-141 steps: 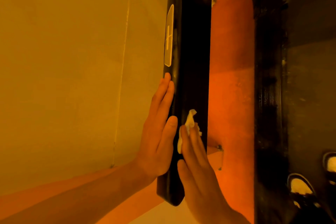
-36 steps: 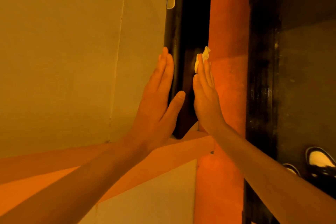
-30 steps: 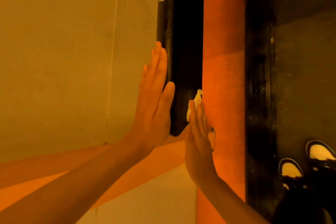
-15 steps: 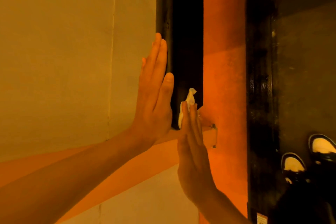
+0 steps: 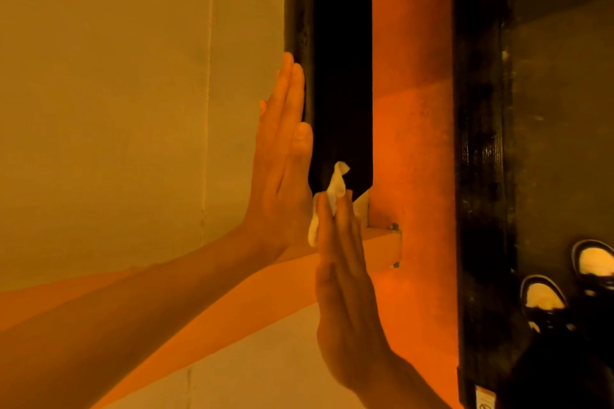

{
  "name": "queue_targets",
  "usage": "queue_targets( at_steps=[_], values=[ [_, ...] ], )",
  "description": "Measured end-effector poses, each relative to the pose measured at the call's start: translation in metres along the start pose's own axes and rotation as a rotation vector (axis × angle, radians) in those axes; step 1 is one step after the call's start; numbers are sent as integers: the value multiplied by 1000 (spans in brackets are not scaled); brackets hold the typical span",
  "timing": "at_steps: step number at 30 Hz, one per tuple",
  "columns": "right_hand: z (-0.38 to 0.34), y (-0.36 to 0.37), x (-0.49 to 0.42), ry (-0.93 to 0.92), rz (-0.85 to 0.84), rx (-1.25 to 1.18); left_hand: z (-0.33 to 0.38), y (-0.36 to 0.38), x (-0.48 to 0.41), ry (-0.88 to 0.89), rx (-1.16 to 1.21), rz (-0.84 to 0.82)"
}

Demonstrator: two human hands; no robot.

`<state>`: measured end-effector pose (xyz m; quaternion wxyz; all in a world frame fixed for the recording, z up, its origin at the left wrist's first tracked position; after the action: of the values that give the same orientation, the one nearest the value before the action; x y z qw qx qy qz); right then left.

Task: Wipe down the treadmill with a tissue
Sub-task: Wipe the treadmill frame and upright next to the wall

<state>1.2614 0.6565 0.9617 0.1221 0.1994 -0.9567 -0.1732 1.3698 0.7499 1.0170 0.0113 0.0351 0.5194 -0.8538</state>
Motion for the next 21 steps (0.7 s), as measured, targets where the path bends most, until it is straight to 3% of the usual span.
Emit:
queue_targets(
  at_steps=[8, 11, 15, 21],
  values=[
    [-19, -26, -115, -101, 76, 146, 3, 1, 0, -5, -1, 6],
    [-9, -13, -68, -140, 55, 142, -3, 2, 0, -7, 26, 31],
    [5, -8, -8, -57, -33, 79, -4, 2, -1, 8, 25, 29],
    [-24, -42, -157, -65, 51, 202, 0, 1, 1, -4, 21, 35]
  ],
)
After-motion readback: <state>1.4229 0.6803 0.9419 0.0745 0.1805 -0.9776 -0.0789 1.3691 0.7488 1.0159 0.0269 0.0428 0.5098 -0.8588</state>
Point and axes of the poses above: each hand's wrist, its own x-axis away from the middle knuckle, its own y-axis out of the palm, z = x × y, the point moved 2 cm from there along -x, towards the middle knuckle, and after that the axes turned 7 degrees about y, right-handed, at the moved point
